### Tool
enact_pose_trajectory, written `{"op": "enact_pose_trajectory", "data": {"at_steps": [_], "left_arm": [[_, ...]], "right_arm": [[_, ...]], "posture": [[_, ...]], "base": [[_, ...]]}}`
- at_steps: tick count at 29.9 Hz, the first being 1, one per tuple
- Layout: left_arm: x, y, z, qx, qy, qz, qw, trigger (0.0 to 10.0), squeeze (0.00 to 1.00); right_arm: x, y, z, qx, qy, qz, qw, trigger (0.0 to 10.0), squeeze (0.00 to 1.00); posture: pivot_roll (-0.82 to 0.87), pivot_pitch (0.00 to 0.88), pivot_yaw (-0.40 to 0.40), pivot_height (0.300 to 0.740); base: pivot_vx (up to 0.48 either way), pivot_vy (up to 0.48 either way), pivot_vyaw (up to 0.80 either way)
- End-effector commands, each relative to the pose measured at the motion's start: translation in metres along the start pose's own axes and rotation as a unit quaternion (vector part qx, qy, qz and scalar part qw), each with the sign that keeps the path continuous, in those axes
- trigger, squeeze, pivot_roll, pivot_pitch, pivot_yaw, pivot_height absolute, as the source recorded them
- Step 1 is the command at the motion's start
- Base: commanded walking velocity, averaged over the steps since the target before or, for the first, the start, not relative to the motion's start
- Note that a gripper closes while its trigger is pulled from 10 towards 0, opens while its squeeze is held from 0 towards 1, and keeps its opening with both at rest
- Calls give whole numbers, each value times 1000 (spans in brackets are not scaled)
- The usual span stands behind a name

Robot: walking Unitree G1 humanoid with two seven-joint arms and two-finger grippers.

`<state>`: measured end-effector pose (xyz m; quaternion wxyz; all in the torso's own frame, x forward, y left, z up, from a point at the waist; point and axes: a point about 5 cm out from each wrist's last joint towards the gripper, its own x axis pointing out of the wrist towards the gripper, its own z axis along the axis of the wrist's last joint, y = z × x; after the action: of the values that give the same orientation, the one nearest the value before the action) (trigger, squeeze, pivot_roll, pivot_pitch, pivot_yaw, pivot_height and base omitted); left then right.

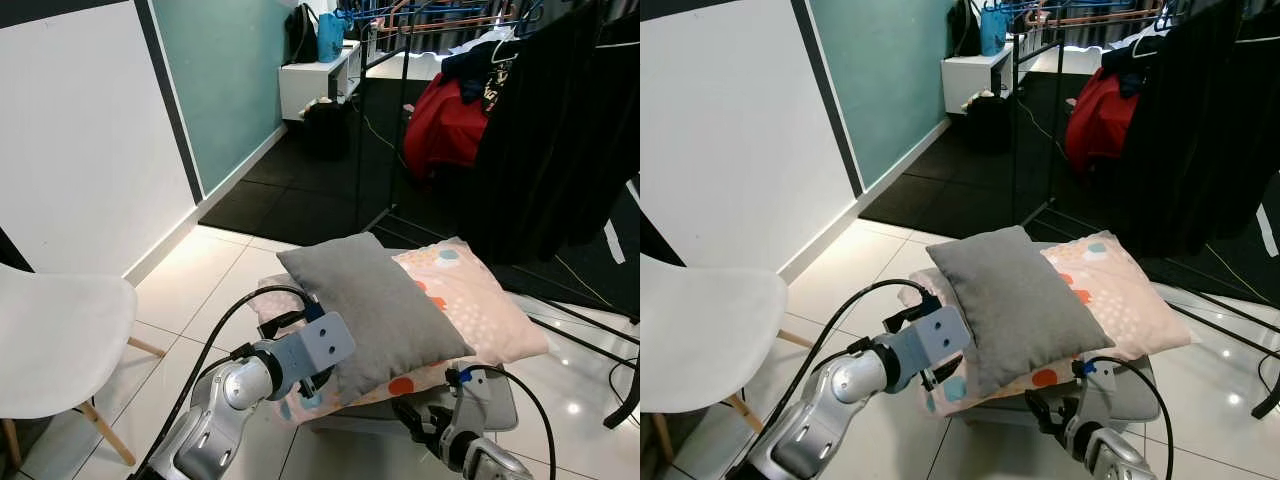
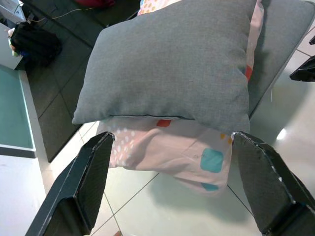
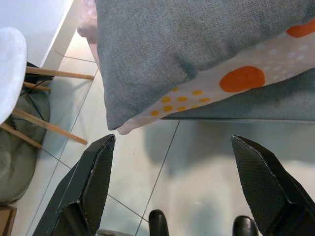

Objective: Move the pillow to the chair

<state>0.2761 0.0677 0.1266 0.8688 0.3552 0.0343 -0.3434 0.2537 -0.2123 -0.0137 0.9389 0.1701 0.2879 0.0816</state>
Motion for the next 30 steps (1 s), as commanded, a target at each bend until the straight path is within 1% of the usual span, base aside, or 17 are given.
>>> {"op": "enact_pose_trajectory", "data": {"at_steps": [1, 18, 30], "left_arm": [[-3, 2, -5, 1, 6, -5, 1000, 10000, 0], [-4, 1, -8, 2, 7, -5, 1000, 10000, 0], [-6, 0, -7, 1, 6, -6, 1000, 10000, 0]], "right_arm": [[0, 3, -1, 10, -6, 1, 1000, 10000, 0], [1, 3, -3, 19, -11, -1, 1000, 10000, 0], [-1, 2, -4, 21, -12, -1, 1000, 10000, 0]], "posture": [[-105, 74, 44, 740], [-99, 54, 57, 740], [-86, 57, 57, 740]], "base": [[0, 0, 0], [0, 0, 0], [0, 0, 0]]}}
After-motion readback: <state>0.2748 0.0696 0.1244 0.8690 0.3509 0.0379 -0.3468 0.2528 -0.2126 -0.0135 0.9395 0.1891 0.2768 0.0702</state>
